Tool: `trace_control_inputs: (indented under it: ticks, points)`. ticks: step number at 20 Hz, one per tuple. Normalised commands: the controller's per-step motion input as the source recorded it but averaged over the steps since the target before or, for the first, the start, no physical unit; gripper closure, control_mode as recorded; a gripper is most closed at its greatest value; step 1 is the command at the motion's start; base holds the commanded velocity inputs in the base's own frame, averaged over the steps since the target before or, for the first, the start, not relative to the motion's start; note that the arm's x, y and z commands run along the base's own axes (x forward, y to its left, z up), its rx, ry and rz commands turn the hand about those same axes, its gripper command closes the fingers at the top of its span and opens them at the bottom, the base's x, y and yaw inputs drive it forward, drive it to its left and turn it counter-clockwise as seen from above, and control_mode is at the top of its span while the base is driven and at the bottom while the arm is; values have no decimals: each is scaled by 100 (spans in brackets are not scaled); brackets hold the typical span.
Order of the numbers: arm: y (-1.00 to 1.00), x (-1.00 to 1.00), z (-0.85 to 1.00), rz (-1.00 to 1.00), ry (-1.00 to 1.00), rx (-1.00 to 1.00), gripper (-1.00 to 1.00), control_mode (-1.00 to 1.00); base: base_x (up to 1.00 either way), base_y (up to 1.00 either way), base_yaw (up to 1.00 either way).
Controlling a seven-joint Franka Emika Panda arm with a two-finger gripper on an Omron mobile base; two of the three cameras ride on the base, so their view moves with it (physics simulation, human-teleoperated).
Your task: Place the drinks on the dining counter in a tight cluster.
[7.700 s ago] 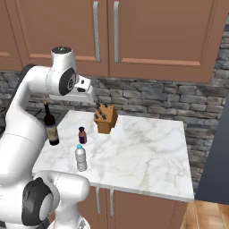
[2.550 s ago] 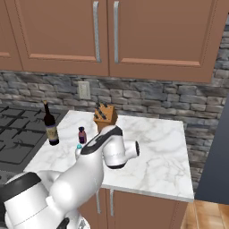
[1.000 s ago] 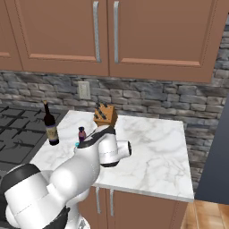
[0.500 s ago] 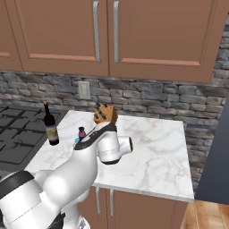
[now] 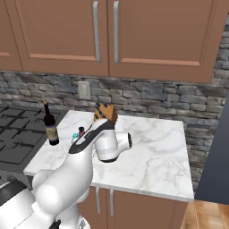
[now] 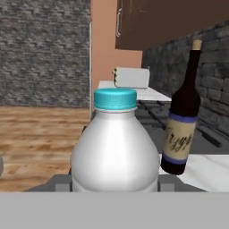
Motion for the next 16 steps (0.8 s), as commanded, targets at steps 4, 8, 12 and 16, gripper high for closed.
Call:
trace_control_inputs:
  ticks: [4,8,12,16]
  points:
    - [3,2,20,-1,-10,-3,100,-100,0,0,0]
    - [4,0,27,0,-9,-2,100,-100,0,0,0]
    - [1,0,6,0,0,0,100,-100,0,0,0]
    - [0,0,0,0,0,0,100,-100,0,0,0]
